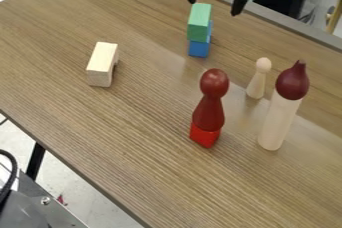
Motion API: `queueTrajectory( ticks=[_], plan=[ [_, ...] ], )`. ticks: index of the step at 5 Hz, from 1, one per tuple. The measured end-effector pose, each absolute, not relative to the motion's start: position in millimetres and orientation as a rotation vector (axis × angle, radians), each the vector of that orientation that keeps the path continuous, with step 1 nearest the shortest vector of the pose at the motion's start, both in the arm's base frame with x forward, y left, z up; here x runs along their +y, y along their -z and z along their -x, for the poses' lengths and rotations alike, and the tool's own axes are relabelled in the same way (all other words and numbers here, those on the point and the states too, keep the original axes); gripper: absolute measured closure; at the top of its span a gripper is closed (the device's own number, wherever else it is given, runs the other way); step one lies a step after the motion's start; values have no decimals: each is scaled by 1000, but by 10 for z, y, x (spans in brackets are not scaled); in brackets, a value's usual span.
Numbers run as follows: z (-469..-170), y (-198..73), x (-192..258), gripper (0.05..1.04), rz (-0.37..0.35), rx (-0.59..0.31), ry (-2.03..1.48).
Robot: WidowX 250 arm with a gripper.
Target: Take green block and put near the white block
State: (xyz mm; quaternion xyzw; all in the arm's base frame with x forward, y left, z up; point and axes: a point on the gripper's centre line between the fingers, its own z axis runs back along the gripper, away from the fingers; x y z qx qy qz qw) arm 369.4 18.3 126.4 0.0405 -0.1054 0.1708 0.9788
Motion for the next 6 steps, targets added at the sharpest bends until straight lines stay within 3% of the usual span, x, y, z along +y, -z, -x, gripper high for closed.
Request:
queueTrajectory(
  ticks=[3,6],
  plan=[
    [-3997,-967,440,83,-103,-217,-363],
    [-4028,-767,674,112,-138,-174,-393]
  ],
)
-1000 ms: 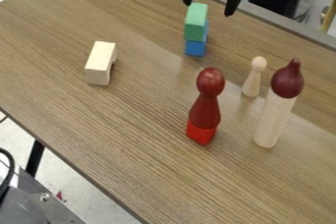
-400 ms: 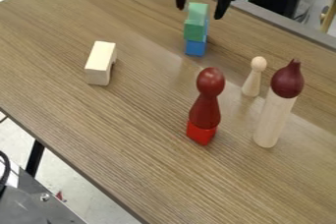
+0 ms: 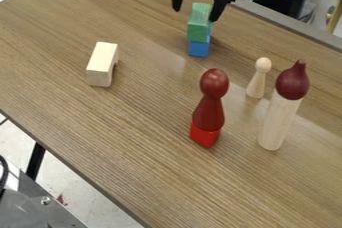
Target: Take green block and put near the white block
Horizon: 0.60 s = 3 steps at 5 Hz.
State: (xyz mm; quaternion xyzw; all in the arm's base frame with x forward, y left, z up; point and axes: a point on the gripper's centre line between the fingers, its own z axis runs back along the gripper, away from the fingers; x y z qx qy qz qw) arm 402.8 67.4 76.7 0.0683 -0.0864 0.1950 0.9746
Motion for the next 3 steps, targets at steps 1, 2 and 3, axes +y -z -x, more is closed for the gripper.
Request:
queueTrajectory(
  ticks=[1,2,3],
  plan=[
    [-3962,-646,722,382,-131,-116,-418],
    [-3946,-650,759,529,-122,-107,-423],
    [-3922,-644,731,532,-104,-87,-417]
  ],
)
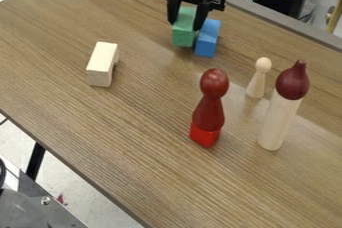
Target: Take green block and put near the white block
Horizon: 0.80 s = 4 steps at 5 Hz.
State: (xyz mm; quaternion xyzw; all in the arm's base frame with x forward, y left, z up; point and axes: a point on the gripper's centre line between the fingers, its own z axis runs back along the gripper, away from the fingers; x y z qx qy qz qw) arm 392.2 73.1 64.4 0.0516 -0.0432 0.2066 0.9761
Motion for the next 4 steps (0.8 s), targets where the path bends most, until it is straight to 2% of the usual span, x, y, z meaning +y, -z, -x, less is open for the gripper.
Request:
queueTrajectory(
  ticks=[1,2,3,4],
  plan=[
    [-3876,-743,726,532,-68,-76,-430],
    [-3878,-1148,713,532,-21,-148,-444],
    [-3811,-1398,631,532,20,-180,-424],
    [-3659,-1442,499,532,13,-199,-352]
  ],
)
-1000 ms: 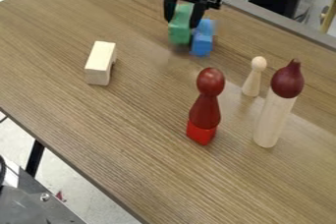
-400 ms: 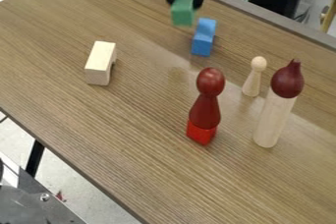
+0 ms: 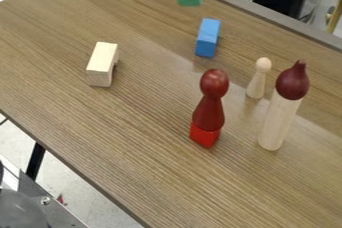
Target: Take green block and put near the white block
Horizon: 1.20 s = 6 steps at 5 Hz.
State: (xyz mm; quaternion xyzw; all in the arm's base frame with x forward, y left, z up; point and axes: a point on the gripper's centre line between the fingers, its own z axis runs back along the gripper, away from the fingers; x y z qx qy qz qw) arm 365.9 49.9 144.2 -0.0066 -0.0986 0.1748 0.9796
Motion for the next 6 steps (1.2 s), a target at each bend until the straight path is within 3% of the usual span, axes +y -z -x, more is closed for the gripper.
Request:
queueTrajectory(
  ticks=[1,3,6],
  plan=[
    [-3594,-1251,305,532,-31,-195,-258],
    [-3360,-1053,411,532,-130,-196,-393],
    [-2835,-816,489,532,-187,-142,-480]
  ],
)
